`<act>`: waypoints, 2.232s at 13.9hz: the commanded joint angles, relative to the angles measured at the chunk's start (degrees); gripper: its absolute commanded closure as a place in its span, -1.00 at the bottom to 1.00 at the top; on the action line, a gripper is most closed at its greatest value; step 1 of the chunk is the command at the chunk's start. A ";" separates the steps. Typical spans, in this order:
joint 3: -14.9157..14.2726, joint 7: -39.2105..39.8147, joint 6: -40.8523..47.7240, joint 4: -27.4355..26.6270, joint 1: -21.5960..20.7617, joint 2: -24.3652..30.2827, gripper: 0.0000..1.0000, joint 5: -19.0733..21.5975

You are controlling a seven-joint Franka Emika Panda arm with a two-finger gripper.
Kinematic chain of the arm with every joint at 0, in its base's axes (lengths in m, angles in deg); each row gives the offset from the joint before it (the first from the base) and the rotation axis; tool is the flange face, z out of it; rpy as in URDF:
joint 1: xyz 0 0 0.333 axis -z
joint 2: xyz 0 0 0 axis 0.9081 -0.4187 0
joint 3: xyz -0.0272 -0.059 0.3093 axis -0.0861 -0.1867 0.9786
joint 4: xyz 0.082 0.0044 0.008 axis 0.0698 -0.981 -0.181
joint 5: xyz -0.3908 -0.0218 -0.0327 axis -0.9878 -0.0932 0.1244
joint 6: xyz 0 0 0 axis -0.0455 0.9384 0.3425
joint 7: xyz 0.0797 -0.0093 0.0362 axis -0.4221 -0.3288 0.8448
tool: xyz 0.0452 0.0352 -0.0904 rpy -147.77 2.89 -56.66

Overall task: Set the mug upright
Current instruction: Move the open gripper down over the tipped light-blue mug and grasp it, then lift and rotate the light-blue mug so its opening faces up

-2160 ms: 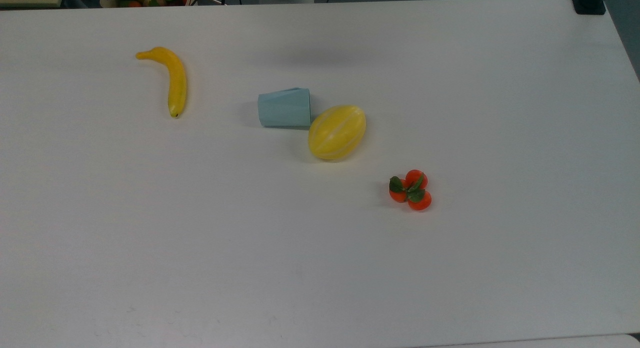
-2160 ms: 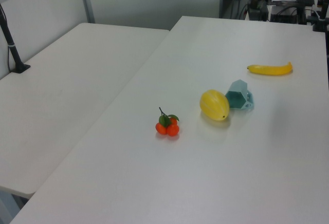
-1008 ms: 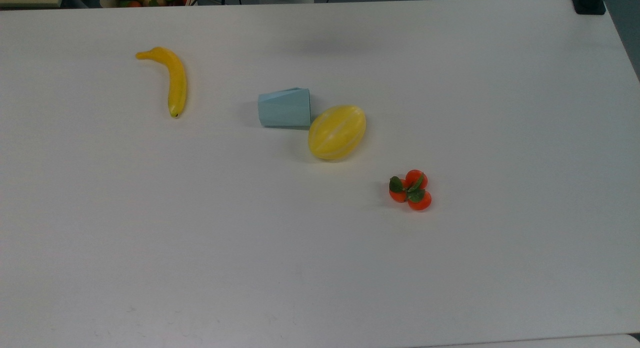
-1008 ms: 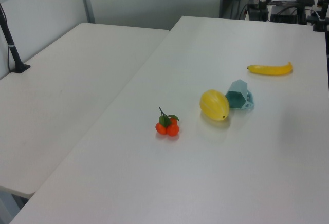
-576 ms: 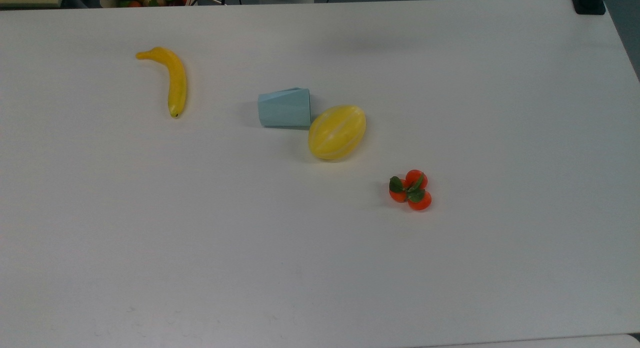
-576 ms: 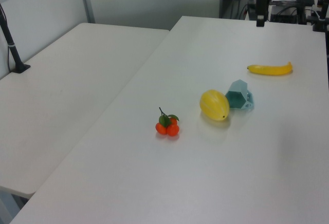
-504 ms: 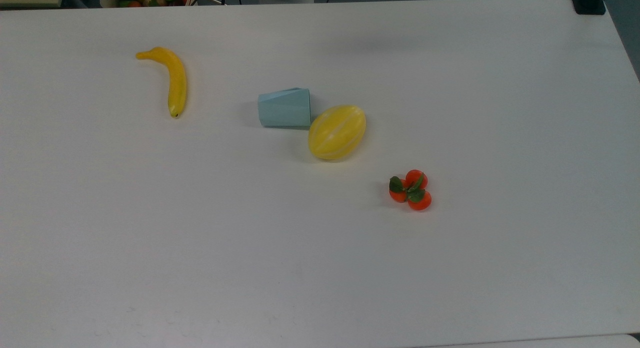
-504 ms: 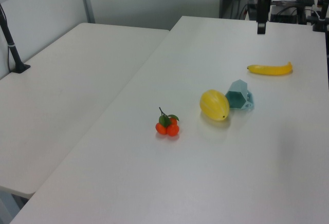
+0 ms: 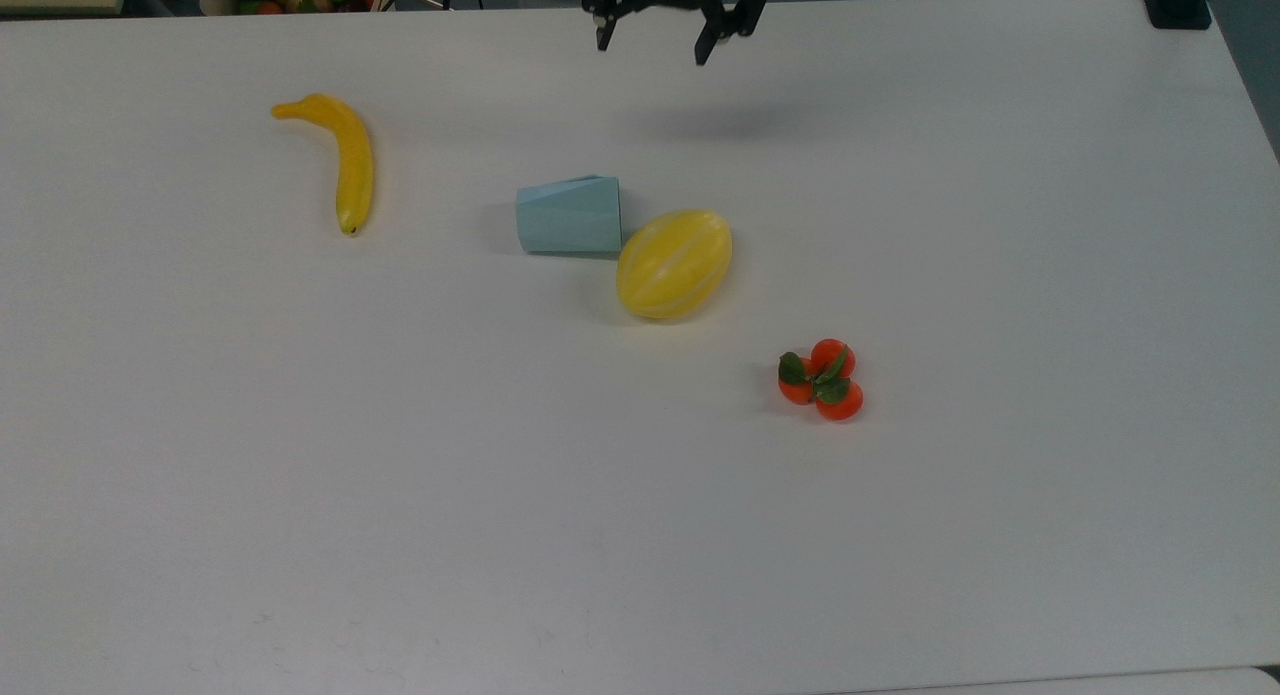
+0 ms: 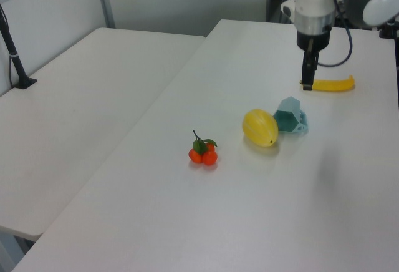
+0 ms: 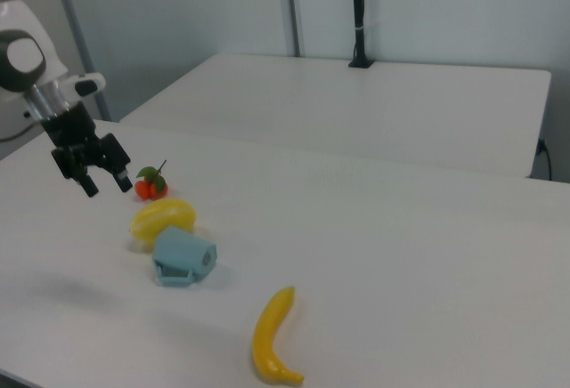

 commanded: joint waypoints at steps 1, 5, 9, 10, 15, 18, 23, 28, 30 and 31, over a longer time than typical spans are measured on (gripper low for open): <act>0.46 -7.80 -7.45 -5.50 -0.02 -0.98 -1.00 -7.86; 0.46 -16.07 -10.45 -6.29 -0.81 -6.07 -1.00 -16.65; 0.46 -20.57 -13.18 -7.09 -0.81 -8.72 -1.00 -21.68; 0.46 -20.58 -13.27 -7.09 -0.81 -9.68 -1.00 -22.13; 0.46 -22.16 -13.63 -7.09 -0.20 -12.68 -1.00 -26.52; 0.37 -22.16 -15.47 -7.88 0.68 -13.55 -1.00 -28.72; -0.59 -21.81 -15.56 -8.85 2.09 -14.17 -0.98 -30.83; -1.74 -19.70 -15.56 -8.93 2.27 -14.26 1.00 -30.83; -1.74 -19.70 -15.47 -8.93 2.27 -14.26 1.00 -30.66; -1.82 -19.61 -15.47 -8.93 2.27 -14.17 1.00 -30.57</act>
